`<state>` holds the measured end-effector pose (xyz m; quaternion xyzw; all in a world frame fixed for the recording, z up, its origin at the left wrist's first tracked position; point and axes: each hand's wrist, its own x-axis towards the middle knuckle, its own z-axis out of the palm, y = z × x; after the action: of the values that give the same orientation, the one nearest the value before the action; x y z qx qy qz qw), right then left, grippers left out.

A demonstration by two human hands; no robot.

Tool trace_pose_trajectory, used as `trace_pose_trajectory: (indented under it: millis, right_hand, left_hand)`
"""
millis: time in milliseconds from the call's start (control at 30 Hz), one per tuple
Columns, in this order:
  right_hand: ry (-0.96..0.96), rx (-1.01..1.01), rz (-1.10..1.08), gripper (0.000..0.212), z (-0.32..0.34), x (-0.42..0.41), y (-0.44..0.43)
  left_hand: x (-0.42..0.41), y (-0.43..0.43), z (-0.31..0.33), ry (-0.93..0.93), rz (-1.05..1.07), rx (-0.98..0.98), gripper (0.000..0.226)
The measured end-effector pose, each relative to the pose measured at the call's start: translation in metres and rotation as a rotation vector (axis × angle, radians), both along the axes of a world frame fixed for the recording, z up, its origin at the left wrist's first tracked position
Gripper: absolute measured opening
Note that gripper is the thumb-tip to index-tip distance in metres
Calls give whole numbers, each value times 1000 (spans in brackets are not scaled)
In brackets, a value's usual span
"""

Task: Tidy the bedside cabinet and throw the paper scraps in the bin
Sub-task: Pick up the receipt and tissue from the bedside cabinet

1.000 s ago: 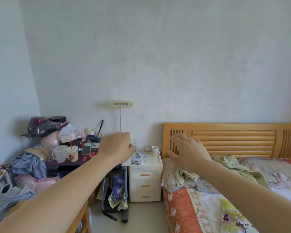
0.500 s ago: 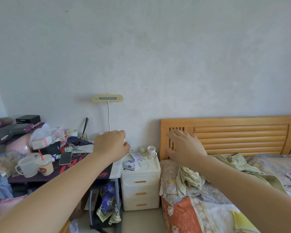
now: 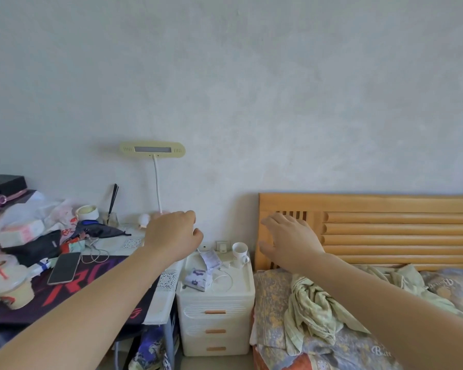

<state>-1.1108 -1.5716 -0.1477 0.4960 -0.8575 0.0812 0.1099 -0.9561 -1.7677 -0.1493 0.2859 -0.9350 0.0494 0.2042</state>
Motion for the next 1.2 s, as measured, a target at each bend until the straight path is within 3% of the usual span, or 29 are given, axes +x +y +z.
trace_pose_trajectory:
  millis: [300, 600, 1033, 1200]
  right_hand:
    - [-28, 14, -12, 53, -49, -103, -129]
    - [-164, 64, -128, 48, -121, -197, -245]
    - [-372, 96, -132, 36, -276, -281, -316]
    - [-413, 200, -89, 38, -342, -295, -332]
  left_hand:
    - [-108, -131, -47, -58, 16, 11, 27]
    - [-206, -265, -107, -257, -75, 1, 20]
    - [-295, -328, -276, -362, 19, 350, 25]
    - [-319, -334, -344, -410, 67, 423, 30]
